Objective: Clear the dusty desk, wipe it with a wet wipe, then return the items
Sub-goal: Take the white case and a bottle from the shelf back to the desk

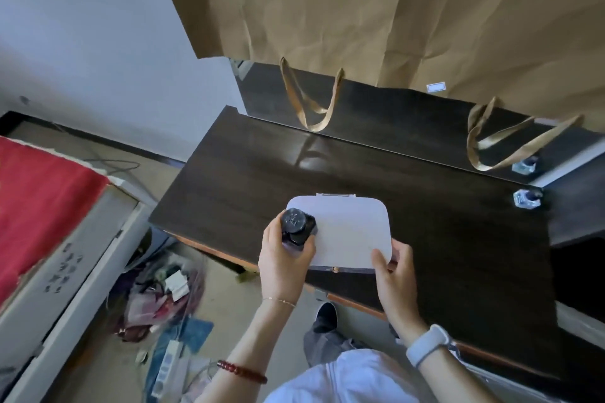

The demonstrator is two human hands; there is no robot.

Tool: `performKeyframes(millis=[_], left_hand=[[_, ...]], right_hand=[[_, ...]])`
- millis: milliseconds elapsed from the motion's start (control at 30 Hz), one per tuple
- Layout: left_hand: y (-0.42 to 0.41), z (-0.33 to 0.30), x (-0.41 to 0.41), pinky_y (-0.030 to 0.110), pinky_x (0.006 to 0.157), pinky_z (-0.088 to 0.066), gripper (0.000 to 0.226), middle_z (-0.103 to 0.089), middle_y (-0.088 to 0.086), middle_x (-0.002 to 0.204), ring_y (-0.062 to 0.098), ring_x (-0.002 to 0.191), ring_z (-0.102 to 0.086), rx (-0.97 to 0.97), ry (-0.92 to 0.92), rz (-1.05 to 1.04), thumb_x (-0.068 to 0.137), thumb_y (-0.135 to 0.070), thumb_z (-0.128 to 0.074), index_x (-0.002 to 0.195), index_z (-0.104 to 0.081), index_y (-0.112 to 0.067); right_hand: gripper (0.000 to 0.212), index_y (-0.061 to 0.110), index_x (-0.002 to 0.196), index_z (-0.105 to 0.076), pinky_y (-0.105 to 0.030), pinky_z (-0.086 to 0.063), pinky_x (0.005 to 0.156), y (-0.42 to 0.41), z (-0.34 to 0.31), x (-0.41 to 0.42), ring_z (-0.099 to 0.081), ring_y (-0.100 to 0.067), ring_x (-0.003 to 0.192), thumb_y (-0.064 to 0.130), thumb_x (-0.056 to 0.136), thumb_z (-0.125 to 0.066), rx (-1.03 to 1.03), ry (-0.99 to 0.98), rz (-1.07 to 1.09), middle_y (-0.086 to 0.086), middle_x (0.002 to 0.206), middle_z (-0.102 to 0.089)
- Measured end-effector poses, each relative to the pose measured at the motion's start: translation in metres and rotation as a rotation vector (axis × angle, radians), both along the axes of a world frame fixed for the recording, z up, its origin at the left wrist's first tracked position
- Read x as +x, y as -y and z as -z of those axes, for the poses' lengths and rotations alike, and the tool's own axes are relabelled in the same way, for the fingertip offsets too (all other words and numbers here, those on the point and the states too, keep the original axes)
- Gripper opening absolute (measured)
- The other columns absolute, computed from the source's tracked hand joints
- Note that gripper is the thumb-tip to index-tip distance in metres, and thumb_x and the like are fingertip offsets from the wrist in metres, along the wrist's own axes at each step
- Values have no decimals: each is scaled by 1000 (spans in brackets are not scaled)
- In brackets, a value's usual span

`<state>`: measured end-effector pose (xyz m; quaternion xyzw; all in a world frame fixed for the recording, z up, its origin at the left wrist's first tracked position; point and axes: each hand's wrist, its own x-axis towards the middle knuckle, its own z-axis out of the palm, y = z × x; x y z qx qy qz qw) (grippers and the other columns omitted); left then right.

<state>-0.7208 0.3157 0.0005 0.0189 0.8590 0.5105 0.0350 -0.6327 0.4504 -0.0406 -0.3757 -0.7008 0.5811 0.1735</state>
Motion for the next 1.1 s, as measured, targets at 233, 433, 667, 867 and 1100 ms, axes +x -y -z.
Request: performKeyframes(millis=[233, 433, 667, 867, 1100], left_hand=[[-36, 25, -56, 15, 87, -35, 56, -55, 1, 124, 16, 112, -52, -57, 86, 168, 73, -17, -73, 124, -50, -15], [-43, 34, -65, 21, 83, -39, 58, -51, 1, 118, 14, 105, -52, -67, 100, 250, 70, -11, -75, 122, -50, -15], [-37, 30, -82, 25, 75, -39, 57, -41, -5, 108, 6, 83, -40, -96, 132, 402, 70, -16, -76, 119, -48, -16], [-30, 32, -94, 20, 73, -38, 55, -48, -6, 106, 10, 89, -51, -102, 70, 476, 68, -18, -77, 117, -52, -17], [-8, 30, -144, 21, 82, -39, 54, -56, 2, 113, 16, 100, -55, -66, 22, 401, 68, -18, -77, 117, -54, -14]], right_hand=[[27, 11, 114, -46, -16, -43, 71, -20, 25, -30, -54, -15, 95, 12, 89, -56, 30, 94, 121, -7, 112, -51], [31, 4, 117, -44, -14, -43, 72, -25, 30, -34, -52, -16, 103, 9, 89, -55, -26, 165, 168, -4, 113, -48], [34, 7, 122, -42, -27, -41, 87, -18, 26, -39, -49, -22, 112, 14, 91, -54, 43, 263, 182, -8, 120, -47], [53, 0, 139, -30, -48, -31, 104, -10, 16, -55, -40, -35, 127, 6, 90, -49, 519, 485, 129, -21, 137, -43], [53, 8, 131, -46, -60, -28, 99, 13, -3, -138, -43, -36, 127, 22, 81, -41, 822, 636, -191, -19, 136, -48]])
